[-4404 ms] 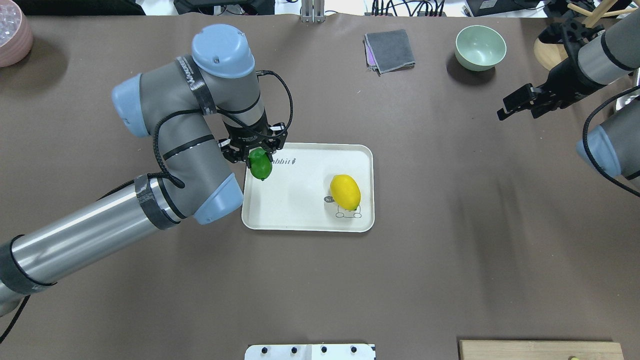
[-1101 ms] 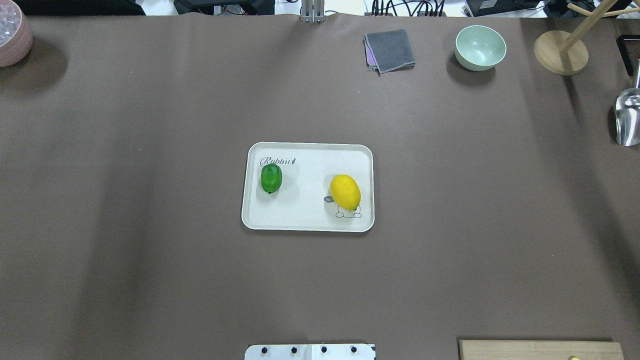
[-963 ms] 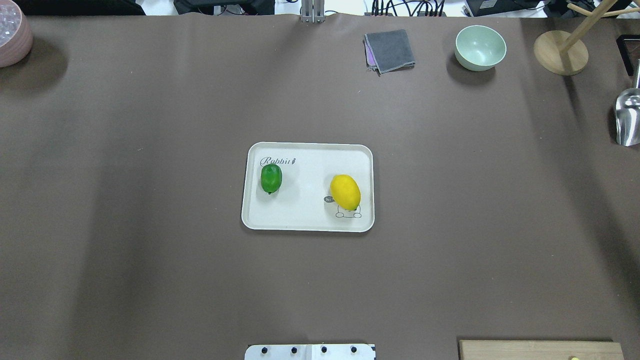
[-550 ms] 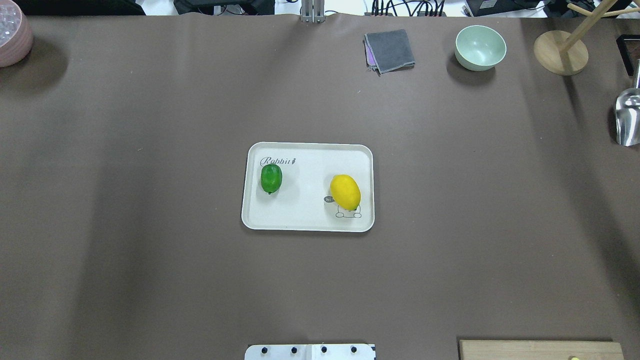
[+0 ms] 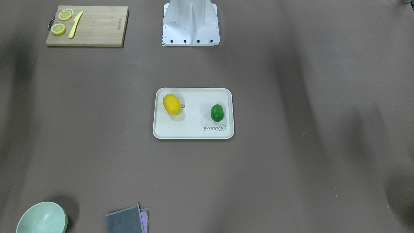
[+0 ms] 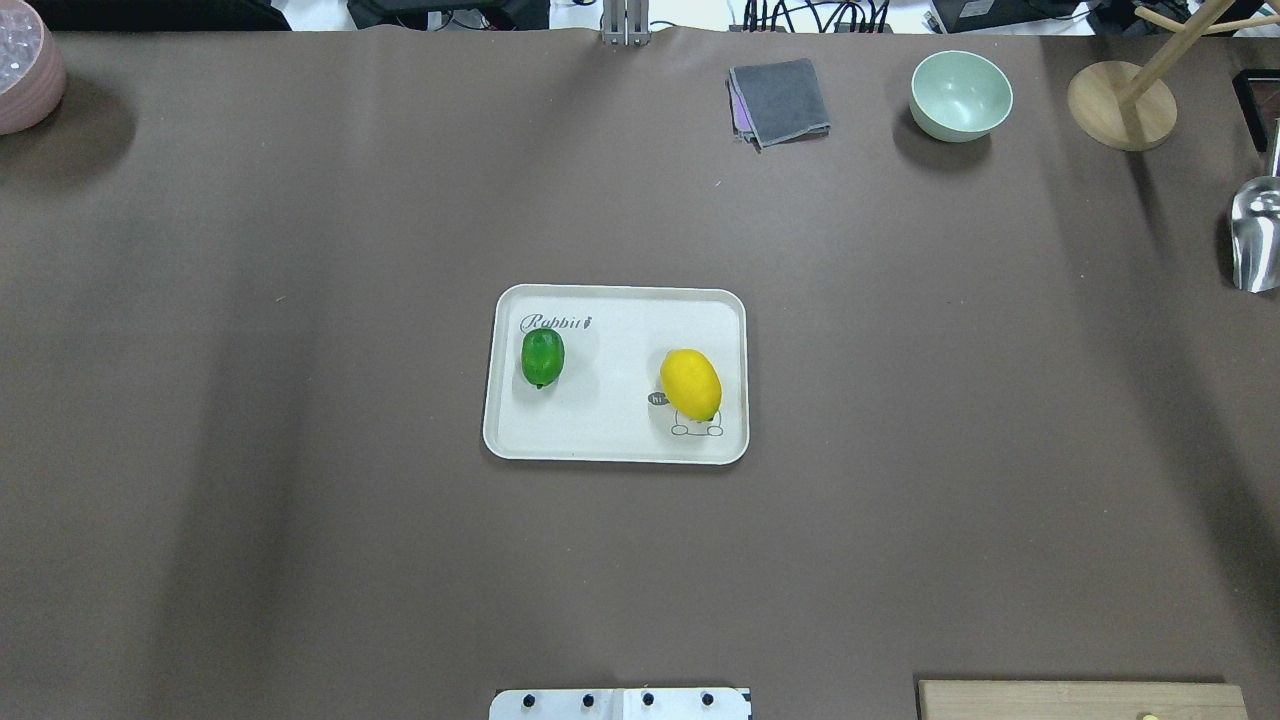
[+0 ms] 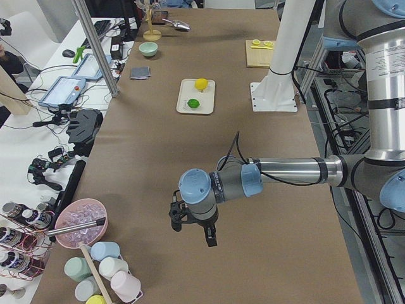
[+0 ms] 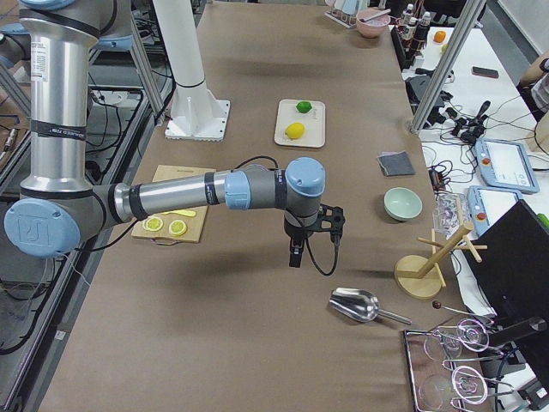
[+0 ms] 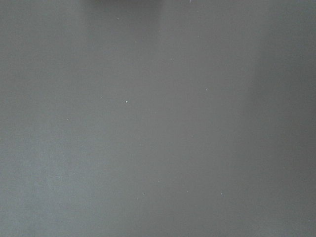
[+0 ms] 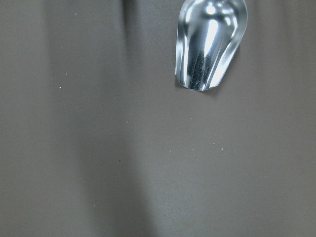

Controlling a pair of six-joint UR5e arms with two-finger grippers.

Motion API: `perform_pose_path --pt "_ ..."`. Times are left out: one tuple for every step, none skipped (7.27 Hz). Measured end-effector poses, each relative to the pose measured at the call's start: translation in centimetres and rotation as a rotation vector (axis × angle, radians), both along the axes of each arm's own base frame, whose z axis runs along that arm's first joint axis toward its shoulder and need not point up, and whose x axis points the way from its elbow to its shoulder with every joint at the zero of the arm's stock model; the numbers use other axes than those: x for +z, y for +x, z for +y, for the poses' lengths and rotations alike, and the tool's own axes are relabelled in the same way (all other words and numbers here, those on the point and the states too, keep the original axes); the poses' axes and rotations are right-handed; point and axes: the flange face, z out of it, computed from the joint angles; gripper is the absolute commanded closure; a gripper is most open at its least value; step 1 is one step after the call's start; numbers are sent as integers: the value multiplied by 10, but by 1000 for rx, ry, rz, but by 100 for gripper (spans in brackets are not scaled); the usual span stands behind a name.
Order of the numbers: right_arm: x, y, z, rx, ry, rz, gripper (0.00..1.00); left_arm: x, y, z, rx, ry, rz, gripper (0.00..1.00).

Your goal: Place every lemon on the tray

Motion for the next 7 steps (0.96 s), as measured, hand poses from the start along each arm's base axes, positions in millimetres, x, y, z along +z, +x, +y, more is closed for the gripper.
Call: perform_pose_path --pt "-5 2 1 3 -4 0 0 0 0 -1 1 -1 0 2" --pt "-7 2 2 4 -9 0 0 0 0 -3 1 -4 0 2" --pt "-6 2 2 5 -14 -2 0 1 0 -3 1 -6 1 2" --pt "-4 2 2 5 -21 -4 0 2 0 -3 1 -8 1 2" --pt "0 1 2 5 -32 -7 0 2 0 -4 1 -10 1 2" --pt "3 1 1 4 -40 -17 0 3 1 -4 1 -11 1 2" --pt "5 -1 1 2 -46 -29 0 3 1 -4 2 -11 1 2"
